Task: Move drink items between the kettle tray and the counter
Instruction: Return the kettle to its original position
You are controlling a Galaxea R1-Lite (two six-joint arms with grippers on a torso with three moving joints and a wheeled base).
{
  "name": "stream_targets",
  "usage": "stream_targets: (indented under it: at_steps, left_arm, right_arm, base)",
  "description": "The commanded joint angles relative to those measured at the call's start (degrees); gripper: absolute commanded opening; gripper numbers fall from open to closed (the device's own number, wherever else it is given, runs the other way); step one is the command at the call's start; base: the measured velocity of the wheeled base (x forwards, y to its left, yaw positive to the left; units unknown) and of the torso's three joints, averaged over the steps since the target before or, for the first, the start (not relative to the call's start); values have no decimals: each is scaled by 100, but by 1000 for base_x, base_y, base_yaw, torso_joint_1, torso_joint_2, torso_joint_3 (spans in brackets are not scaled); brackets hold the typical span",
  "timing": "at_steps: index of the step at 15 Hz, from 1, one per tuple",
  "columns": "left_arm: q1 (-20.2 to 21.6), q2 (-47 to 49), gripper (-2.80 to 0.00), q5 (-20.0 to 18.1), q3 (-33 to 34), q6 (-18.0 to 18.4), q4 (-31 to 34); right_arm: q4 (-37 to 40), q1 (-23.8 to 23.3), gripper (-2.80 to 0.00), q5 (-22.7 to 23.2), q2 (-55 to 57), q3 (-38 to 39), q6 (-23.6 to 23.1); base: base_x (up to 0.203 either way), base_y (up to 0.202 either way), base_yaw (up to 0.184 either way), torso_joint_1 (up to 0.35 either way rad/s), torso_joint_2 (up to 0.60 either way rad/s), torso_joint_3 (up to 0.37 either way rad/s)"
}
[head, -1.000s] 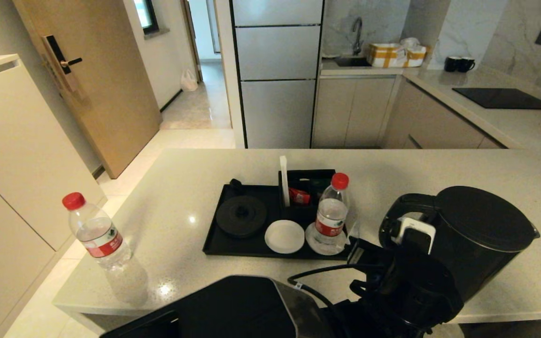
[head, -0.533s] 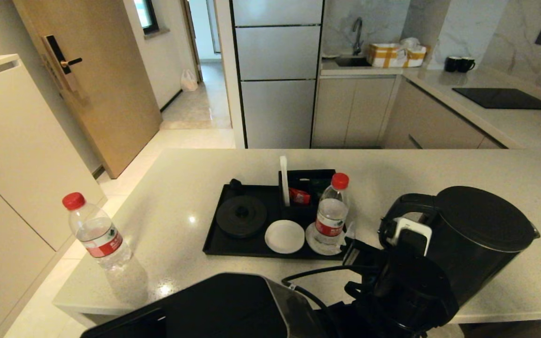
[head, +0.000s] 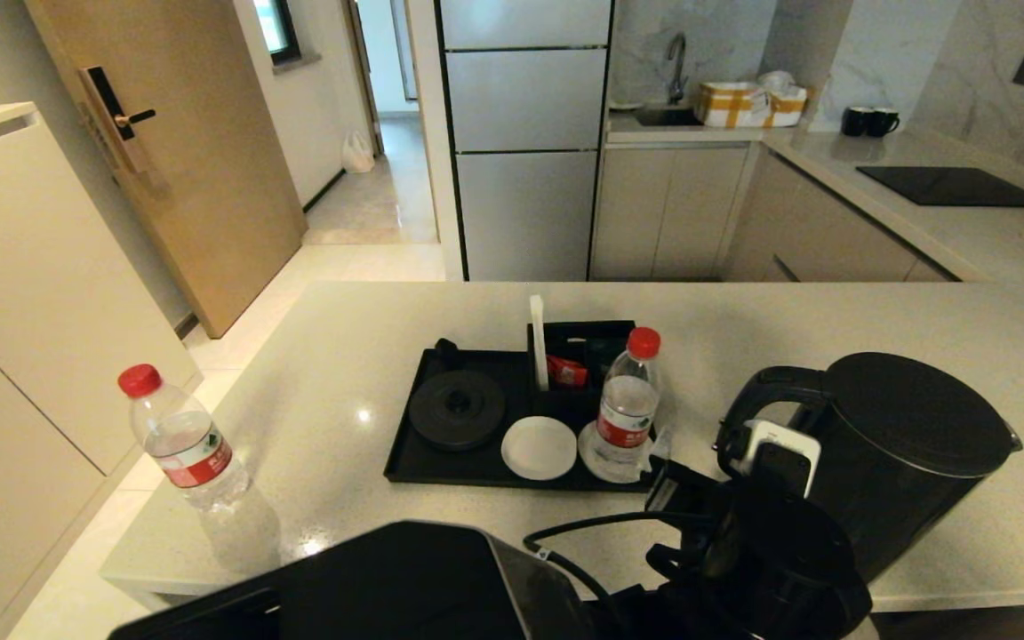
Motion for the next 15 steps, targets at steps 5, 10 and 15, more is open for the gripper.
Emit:
stream_targets:
  at_steps: [5, 10, 15]
  left_arm:
    - [-5, -209, 0, 26, 236, 5, -82]
    - [-5, -379, 0, 33, 569, -1, -185]
    - [-5, -620, 0, 35, 963, 9, -372]
  right_arm:
    - [-1, 4, -280, 1, -1, 2, 2]
    - [-1, 4, -280, 1, -1, 2, 2]
    - [-1, 4, -280, 1, -1, 2, 2]
  base:
    - [0, 0, 0, 0, 0, 0]
    - [0, 0, 0, 0, 0, 0]
    - [0, 0, 0, 0, 0, 0]
